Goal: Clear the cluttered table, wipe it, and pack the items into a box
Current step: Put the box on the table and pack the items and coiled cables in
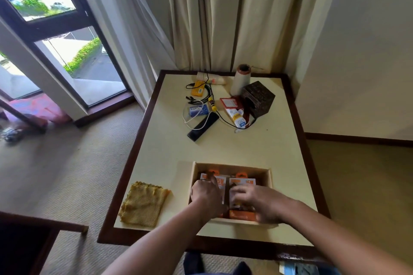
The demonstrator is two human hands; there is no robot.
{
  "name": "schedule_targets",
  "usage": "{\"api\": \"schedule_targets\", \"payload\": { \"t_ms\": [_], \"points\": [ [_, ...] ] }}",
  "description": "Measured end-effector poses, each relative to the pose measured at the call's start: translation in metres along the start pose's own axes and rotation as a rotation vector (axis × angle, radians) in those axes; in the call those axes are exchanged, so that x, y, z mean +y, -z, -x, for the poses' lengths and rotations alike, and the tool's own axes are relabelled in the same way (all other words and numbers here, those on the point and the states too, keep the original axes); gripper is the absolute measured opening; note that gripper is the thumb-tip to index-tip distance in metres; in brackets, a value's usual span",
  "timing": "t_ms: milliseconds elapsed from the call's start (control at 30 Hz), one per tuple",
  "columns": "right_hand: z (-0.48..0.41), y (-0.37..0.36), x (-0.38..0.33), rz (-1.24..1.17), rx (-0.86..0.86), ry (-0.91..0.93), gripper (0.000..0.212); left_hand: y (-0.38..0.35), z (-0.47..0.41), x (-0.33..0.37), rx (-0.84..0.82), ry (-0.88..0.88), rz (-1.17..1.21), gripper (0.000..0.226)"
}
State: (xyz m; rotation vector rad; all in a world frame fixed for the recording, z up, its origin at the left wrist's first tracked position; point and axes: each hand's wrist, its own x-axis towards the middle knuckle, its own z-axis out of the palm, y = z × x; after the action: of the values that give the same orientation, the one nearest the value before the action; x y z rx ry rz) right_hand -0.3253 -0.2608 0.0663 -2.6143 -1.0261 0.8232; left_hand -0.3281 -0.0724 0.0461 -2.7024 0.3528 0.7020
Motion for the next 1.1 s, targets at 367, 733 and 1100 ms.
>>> {"api": "schedule_targets", "payload": {
  "t_ms": [367,733,1100],
  "points": [
    [-0.033,-0.040,-0.017,-0.594,0.290,-0.847,0.069,-0.018,-0.016,-0.021,0.106,-0.227,-0.242,0.093],
    [-0.034,-0.048,-0.016,-0.751,0.558,-0.801,0.039,-0.021,-0.022,-0.046,0.110,-0.327,0.028,0.102],
    [-0.039,-0.046,-0.015,-0.606,0.484,-0.776,0.053,-0.007,-0.026,-0.044,0.047,-0.295,0.147,0.080]
  ]
}}
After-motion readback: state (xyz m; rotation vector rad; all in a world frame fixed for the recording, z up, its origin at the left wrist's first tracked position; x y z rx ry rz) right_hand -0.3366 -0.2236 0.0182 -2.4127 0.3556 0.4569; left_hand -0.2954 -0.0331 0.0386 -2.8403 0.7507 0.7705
